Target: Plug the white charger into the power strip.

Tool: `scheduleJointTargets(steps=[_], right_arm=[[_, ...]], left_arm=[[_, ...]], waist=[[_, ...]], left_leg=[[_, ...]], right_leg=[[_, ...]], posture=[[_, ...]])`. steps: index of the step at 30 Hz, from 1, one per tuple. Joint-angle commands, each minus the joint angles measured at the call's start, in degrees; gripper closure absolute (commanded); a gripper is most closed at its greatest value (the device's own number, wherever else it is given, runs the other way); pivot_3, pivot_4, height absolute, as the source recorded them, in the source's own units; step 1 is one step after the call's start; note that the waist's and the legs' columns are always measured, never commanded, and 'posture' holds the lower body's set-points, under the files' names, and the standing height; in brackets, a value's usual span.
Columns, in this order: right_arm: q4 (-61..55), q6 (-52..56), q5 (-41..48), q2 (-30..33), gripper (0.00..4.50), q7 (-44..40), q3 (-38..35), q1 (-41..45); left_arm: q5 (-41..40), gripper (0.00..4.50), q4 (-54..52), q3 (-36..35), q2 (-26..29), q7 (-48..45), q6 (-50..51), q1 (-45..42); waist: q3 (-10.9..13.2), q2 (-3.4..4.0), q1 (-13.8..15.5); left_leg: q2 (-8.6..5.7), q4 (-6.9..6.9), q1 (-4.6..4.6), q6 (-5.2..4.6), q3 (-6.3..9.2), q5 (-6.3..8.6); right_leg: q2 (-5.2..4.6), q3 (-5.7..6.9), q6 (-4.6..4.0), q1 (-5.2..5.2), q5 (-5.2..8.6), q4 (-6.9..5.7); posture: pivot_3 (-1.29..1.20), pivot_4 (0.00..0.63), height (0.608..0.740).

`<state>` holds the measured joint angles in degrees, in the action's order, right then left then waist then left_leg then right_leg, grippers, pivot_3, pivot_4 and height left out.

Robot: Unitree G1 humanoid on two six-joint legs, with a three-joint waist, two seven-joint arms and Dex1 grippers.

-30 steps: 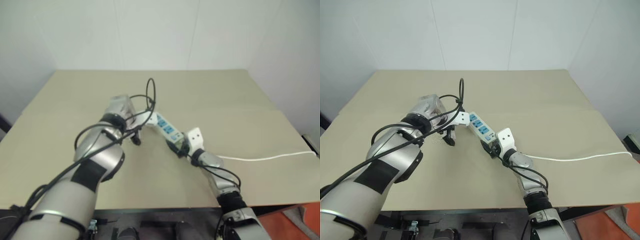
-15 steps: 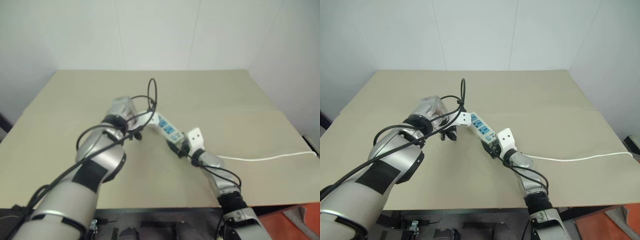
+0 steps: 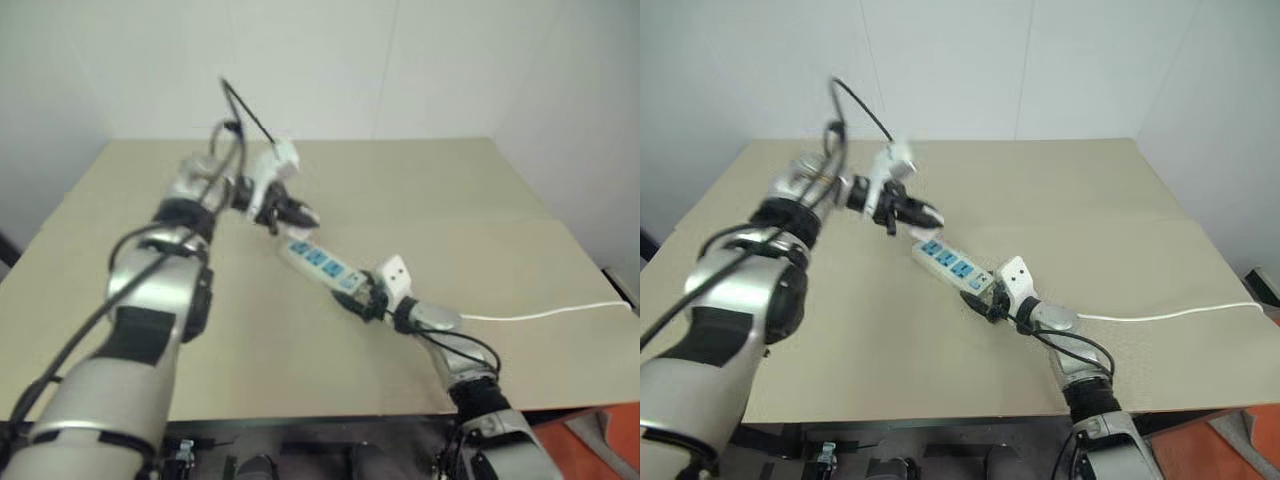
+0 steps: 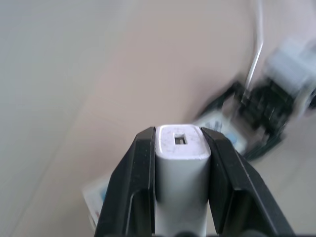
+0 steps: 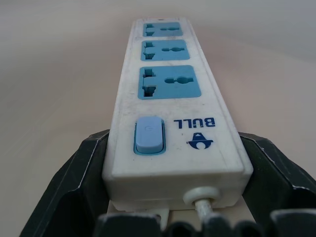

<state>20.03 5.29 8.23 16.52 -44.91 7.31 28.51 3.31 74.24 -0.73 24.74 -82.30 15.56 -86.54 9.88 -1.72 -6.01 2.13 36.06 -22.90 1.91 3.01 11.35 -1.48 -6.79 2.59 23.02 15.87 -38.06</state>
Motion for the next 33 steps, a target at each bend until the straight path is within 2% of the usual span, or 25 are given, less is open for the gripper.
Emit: scheduleJointTargets(steps=[1, 6, 9, 12, 13, 16, 18, 21, 23, 33], right_arm=[[-0.18, -1.47, 1.89, 1.82, 1.08, -10.67, 2.95, 1.20], [1.17, -6.09, 3.84, 3.62, 1.08, -24.69, 5.96, 3.13], [6.75, -12.28, 1.54, 2.03, 1.08, -27.19, 7.60, 5.09], [12.31, -14.94, 0.05, 0.31, 1.08, -28.79, 8.67, 7.50], [14.18, -16.15, -0.54, -0.10, 1.08, -29.55, 9.15, 8.33], [20.09, -20.31, -3.76, -1.16, 1.08, -29.37, 10.73, 10.96], [22.79, -21.31, -4.28, -1.86, 1.08, -29.09, 10.70, 12.02], [24.78, -22.68, -4.51, -2.39, 1.08, -29.27, 10.41, 12.55], [25.26, -22.95, -4.42, -2.56, 1.08, -29.16, 10.04, 12.49], [25.37, -24.30, -5.34, -2.43, 1.08, -27.84, 9.84, 11.13]], left_arm=[[-4.93, 3.48, -6.70, -3.20, 1.85, -2.66, 0.89, 6.35], [-16.59, 3.48, -28.11, -7.42, 2.28, -9.03, 0.59, 24.22], [-23.49, 3.48, -37.57, -2.98, 4.46, -10.19, 8.77, 30.53], [-30.65, 3.48, -42.22, -0.63, 5.90, -10.20, 11.33, 35.12], [-33.47, 3.48, -42.74, 0.84, 6.55, -10.20, 12.72, 35.96], [-36.85, 3.48, -42.16, 5.83, 7.61, -10.20, 7.88, 38.17], [-38.51, 3.48, -41.44, 8.71, 8.45, -10.20, 4.10, 39.02], [-41.76, 3.48, -40.13, 13.30, 10.03, -10.20, 1.32, 39.67], [-42.23, 3.48, -38.09, 14.41, 9.73, -10.20, -2.12, 39.73], [-45.68, 3.48, -30.74, 17.70, 7.44, -10.20, -6.53, 39.51]], waist=[[-0.04, 0.07, -0.20], [-0.04, 0.08, -1.24], [-0.01, 0.03, -1.13], [-0.01, 0.03, -1.06], [-0.01, 0.04, -1.10], [-0.01, 0.04, -1.12], [-0.01, 0.03, -1.15], [-0.02, 0.03, -1.31], [-0.03, 0.04, -1.33], [-0.05, 0.03, -1.23]], left_leg=[[0.00, 0.00, 0.01, 0.00, 0.01, 0.00], [0.08, 0.04, 0.24, 0.00, 0.00, 0.00], [0.21, 0.19, 0.02, 0.01, 0.06, -0.01], [0.23, 0.25, 0.04, 0.01, 0.11, -0.01], [0.24, 0.25, 0.16, 0.01, 0.11, -0.01], [0.24, 0.17, 0.72, 0.01, 0.08, 0.00], [0.25, 0.18, 0.77, 0.01, 0.07, 0.00], [0.37, 0.19, 0.79, 0.01, 0.08, 0.00], [0.40, 0.17, 0.85, 0.01, 0.07, 0.00], [0.39, 0.17, 0.88, 0.01, 0.05, 0.00]], right_leg=[[0.00, 0.01, 0.00, -0.01, 0.00, -0.01], [0.02, 0.00, -0.35, -0.21, -0.21, -0.11], [0.10, 0.13, -0.46, -0.05, -0.28, -0.16], [0.10, 0.20, -0.49, -0.10, -0.30, -0.22], [0.11, 0.21, -0.48, -0.23, -0.30, -0.20], [0.10, 0.20, -0.43, -0.80, -0.27, -0.03], [0.12, 0.19, -0.17, -0.83, -0.12, -0.05], [0.25, 0.19, -0.22, -0.83, -0.14, -0.07], [0.28, 0.16, -0.24, -0.84, -0.15, -0.09], [0.29, 0.13, -0.13, -0.87, -0.09, -0.09]], posture=[[0.00, 0.150, 0.740], [0.00, 0.150, 0.740], [0.00, 0.150, 0.740], [0.00, 0.150, 0.740], [0.00, 0.150, 0.740], [0.00, 0.150, 0.740], [0.00, 0.150, 0.740], [0.00, 0.150, 0.740], [0.00, 0.150, 0.740], [0.00, 0.150, 0.740]])
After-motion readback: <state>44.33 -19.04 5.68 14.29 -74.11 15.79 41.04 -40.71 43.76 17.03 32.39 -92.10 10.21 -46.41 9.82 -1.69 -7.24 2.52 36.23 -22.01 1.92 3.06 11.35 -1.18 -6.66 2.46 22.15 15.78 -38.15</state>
